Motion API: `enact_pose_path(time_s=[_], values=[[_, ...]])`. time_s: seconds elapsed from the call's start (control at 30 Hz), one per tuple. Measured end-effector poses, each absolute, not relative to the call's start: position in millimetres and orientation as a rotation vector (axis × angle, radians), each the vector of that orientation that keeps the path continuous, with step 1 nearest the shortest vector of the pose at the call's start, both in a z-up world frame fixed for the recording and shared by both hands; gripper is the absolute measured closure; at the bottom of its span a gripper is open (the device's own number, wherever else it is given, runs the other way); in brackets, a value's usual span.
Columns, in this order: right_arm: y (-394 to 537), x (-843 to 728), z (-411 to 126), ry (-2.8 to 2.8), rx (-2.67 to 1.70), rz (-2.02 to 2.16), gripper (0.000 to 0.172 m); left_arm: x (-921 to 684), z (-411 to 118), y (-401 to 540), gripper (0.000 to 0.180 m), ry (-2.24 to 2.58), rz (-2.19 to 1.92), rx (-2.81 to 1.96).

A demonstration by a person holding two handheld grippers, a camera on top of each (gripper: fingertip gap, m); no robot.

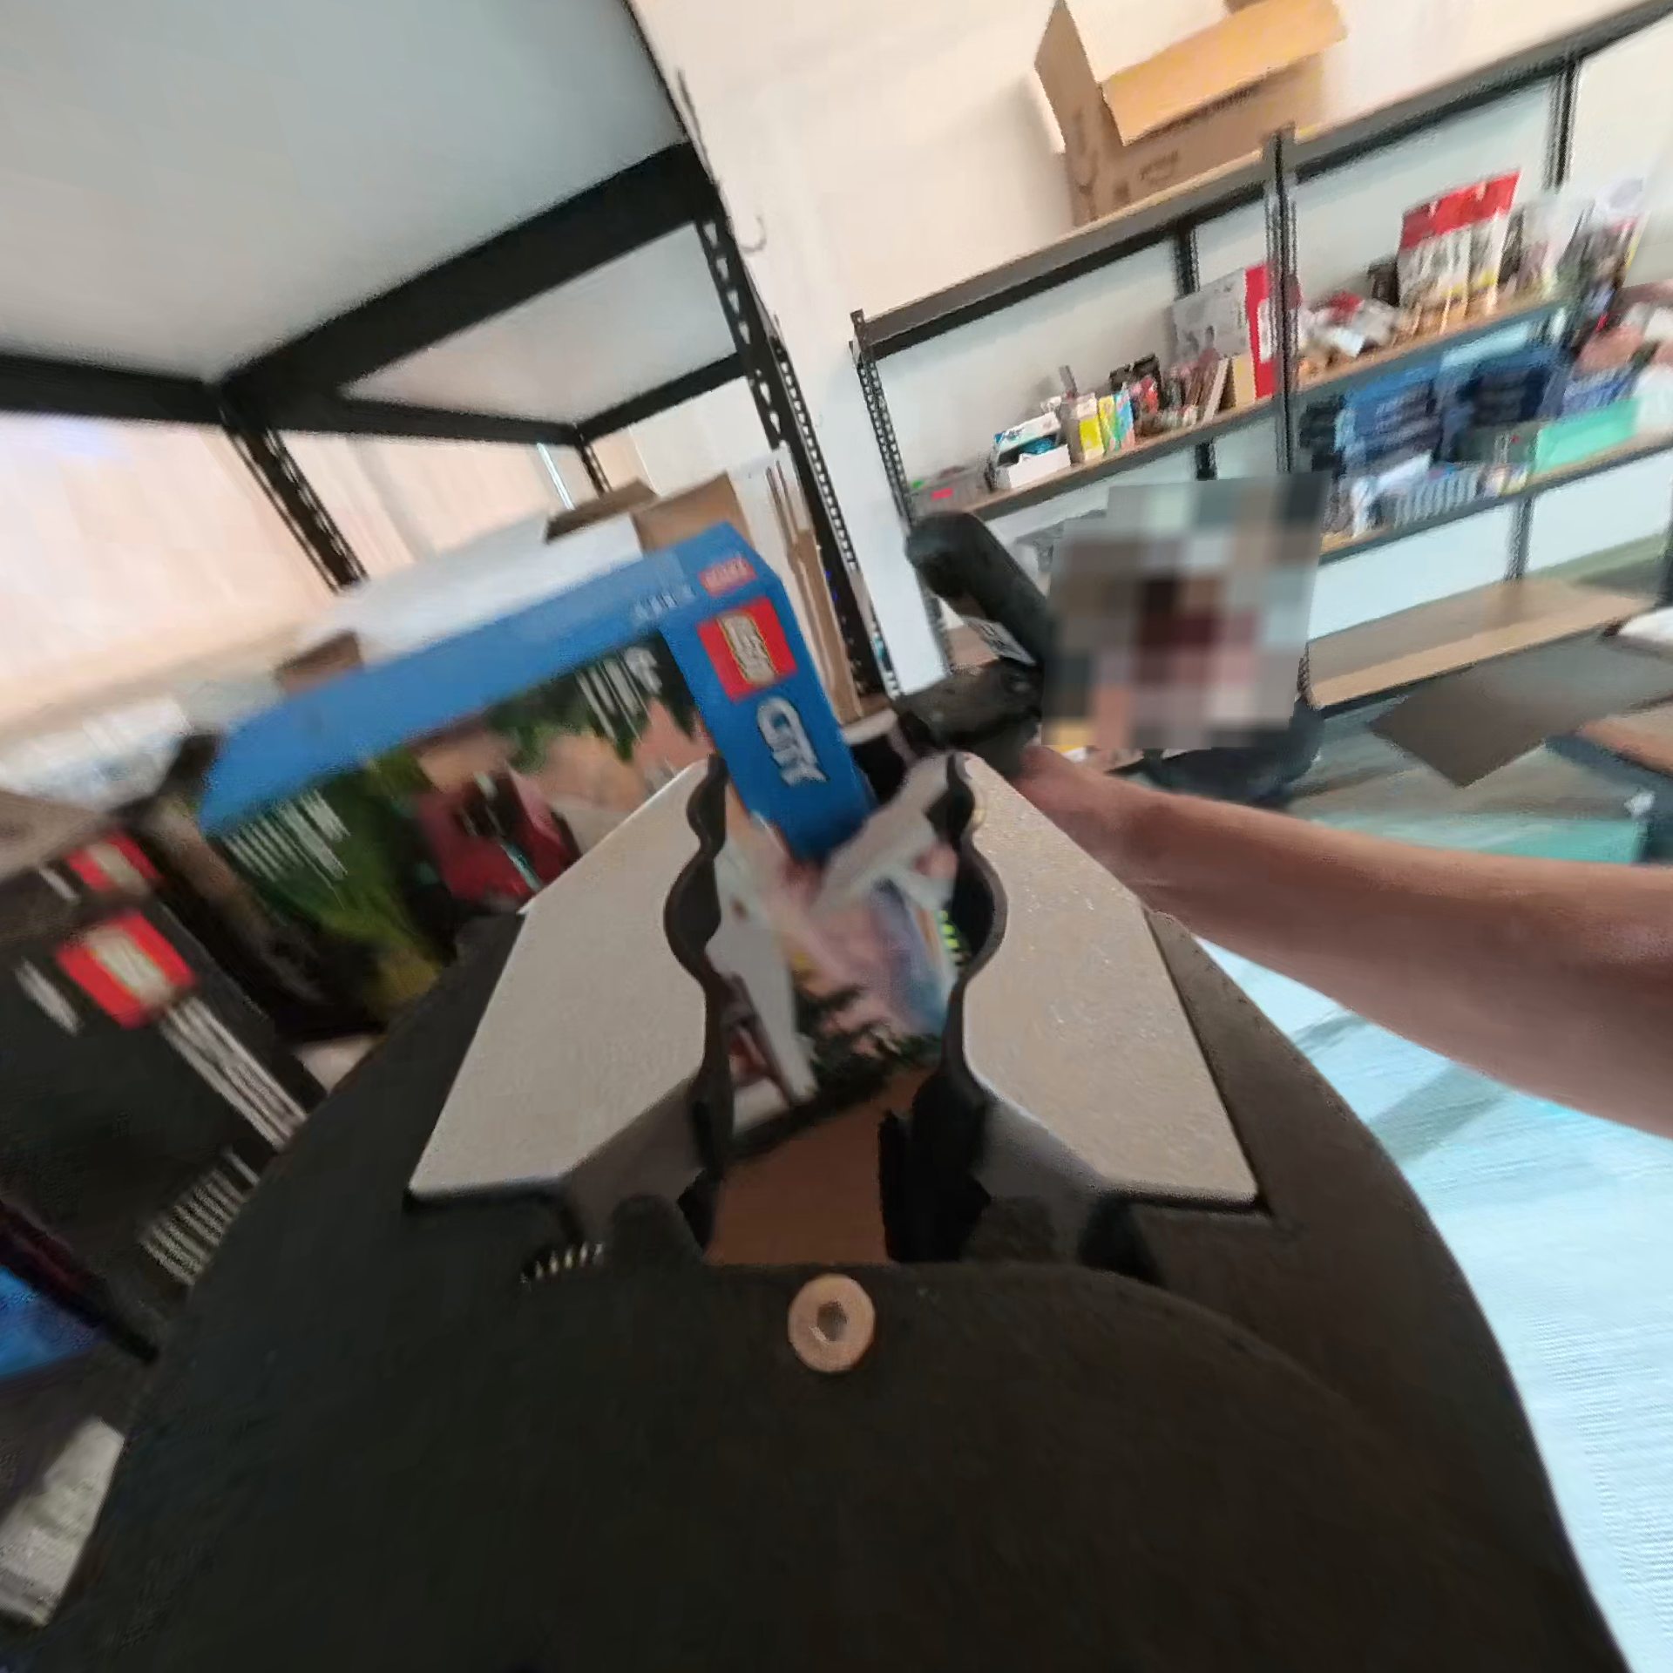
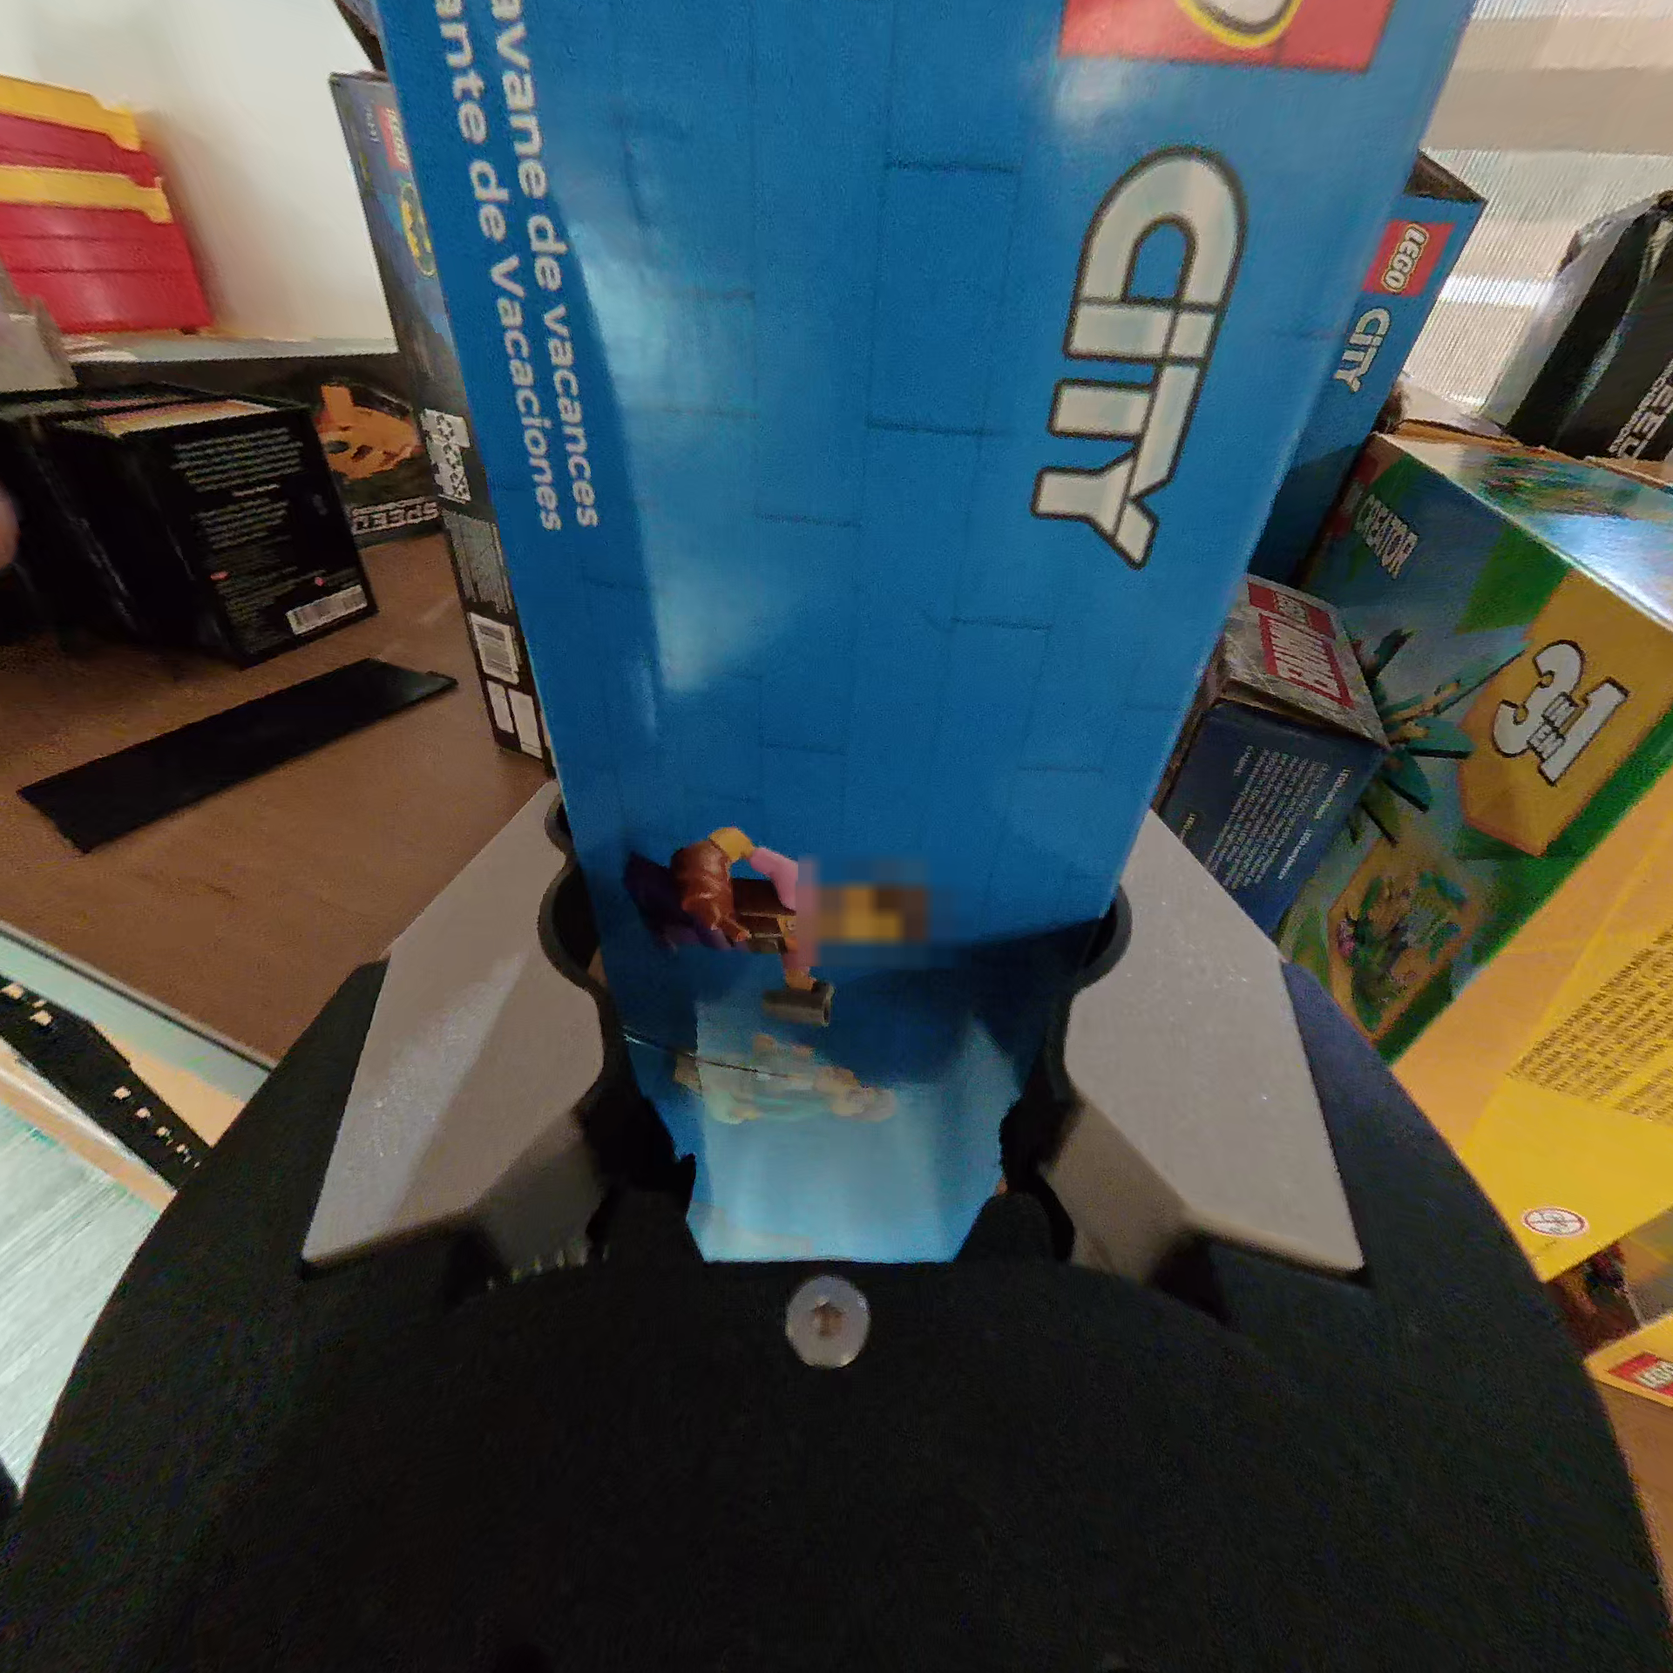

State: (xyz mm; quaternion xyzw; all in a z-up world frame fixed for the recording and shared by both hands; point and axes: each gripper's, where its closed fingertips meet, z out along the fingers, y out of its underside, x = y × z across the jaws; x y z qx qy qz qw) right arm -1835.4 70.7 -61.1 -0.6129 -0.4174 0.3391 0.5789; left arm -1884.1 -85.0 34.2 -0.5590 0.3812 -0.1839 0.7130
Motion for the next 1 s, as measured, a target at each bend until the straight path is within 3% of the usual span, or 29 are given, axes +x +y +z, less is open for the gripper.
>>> enact_pose_path(time_s=[0.1, 0.27, 0.7, 1.0], values=[[68, -1834, -61, -0.985, -1.434, 0.798, 0.064, -1864, 71, -57, 0.118, 0.974, -0.279, -1.231], [64, -1835, -61, -1.004, -1.426, 0.785, 0.064, -1833, 99, -3, 0.108, 1.227, -0.098, -1.301], [54, -1818, -61, -1.177, -1.332, 0.982, 0.064, -1807, 29, 65, 0.078, 1.717, -0.13, -1.664], [60, -1810, -62, -1.268, -1.279, 1.057, 0.064, -1805, 24, 73, 0.077, 1.776, -0.026, -1.743]])
